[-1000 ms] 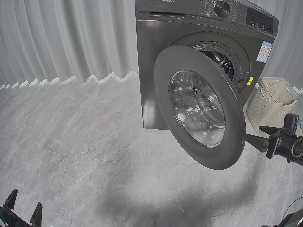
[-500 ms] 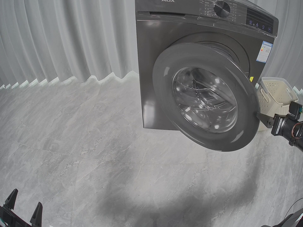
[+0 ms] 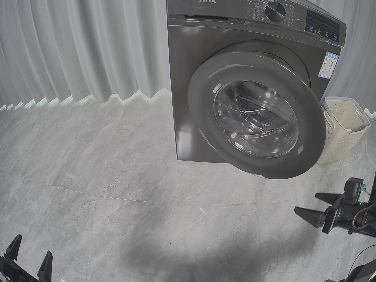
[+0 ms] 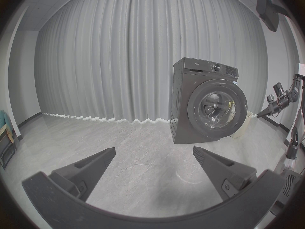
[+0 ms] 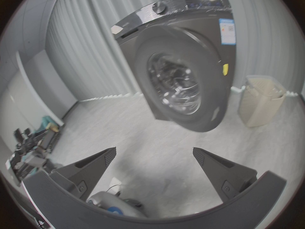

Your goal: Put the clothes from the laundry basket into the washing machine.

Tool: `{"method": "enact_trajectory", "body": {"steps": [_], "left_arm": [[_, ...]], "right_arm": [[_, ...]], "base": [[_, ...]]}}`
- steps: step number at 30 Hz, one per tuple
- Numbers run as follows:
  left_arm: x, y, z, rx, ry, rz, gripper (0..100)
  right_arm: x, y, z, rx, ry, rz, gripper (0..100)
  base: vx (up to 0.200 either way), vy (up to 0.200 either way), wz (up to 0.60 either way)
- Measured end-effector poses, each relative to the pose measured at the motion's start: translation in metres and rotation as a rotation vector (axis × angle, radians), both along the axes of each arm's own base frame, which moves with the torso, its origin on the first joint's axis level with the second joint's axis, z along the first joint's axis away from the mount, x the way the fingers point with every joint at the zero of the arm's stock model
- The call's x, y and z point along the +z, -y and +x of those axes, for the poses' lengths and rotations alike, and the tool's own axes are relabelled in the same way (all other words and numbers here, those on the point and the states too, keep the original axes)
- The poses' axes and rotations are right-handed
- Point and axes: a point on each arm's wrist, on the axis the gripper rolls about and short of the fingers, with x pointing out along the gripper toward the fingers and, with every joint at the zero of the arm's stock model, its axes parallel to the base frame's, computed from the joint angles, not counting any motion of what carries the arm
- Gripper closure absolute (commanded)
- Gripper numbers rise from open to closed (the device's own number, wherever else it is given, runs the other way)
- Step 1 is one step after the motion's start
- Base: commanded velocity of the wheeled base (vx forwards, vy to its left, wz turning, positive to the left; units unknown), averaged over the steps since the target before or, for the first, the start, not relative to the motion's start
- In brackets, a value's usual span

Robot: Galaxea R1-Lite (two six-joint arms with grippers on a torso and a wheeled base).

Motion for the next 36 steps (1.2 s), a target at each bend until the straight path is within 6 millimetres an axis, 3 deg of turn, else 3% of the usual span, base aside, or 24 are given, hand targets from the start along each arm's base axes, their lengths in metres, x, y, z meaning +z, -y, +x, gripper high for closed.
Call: {"method": "enact_trajectory", "body": {"steps": [15, 21, 36], "left_arm": [[0.000, 0.000, 0.000, 0.000, 0.000, 0.004, 0], [0.000, 0.000, 0.000, 0.000, -0.002, 0.006, 0], [0.000, 0.000, 0.000, -0.003, -0.003, 0.004, 0]], "right_arm": [[-0.004, -0.005, -0.015, 0.079, -0.016, 0.053, 0], [0.000, -0.010, -0.017, 0.120, 0.007, 0.062, 0], [0.005, -0.028, -0.022, 0.277, 0.042, 0.095, 0]], "base": [[0.000, -0.200, 0.00], [0.000, 0.000, 0.00], [0.200, 0.000, 0.00]]}}
